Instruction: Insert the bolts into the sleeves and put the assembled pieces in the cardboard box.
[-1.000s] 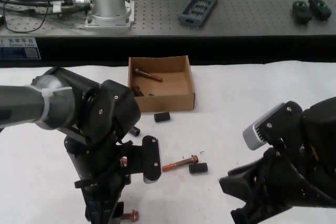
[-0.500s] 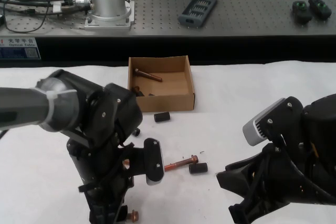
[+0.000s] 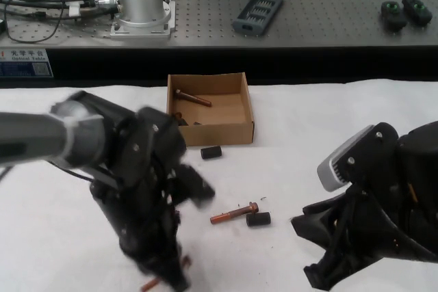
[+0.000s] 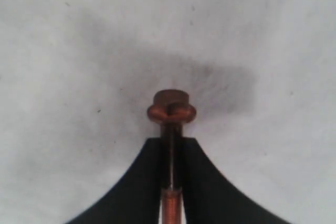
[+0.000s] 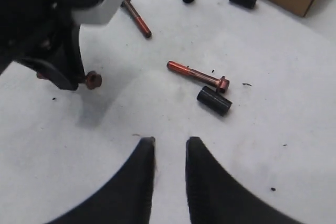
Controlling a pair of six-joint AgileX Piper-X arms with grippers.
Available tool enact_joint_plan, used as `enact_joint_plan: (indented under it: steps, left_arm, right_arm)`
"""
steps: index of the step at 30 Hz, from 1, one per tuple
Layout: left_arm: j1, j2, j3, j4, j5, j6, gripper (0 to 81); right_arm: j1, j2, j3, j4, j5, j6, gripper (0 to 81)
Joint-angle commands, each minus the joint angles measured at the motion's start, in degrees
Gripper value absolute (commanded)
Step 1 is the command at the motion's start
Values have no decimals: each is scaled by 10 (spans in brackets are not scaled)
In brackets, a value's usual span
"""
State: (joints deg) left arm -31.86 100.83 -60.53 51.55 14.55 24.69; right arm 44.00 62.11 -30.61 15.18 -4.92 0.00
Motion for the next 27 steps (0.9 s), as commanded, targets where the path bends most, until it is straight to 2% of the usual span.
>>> enact_joint_plan:
  steps: [1, 6, 10, 13, 19, 27]
  left_arm:
    - [25, -65, -6, -67, 63, -111, 6]
    - [74, -148, 2, -117, 93, -232, 6]
    - [107, -229, 36, -149, 105, -267, 6]
    - [126, -295, 75, -203, 132, -339, 6]
    - [134, -418, 163, -306, 132, -488, 6]
    - [134, -541, 210, -295, 132, -516, 6]
  right_arm:
    - [-14, 17, -10, -5, -15, -119, 177]
    - [-51, 101, -72, 22, -25, -210, 248]
    - [-70, 190, -158, 58, -25, -269, 251]
    - [-76, 258, -242, 116, -25, -302, 251]
    - [-74, 359, -368, 250, -25, -398, 251]
    - [-72, 448, -477, 414, -7, -434, 251]
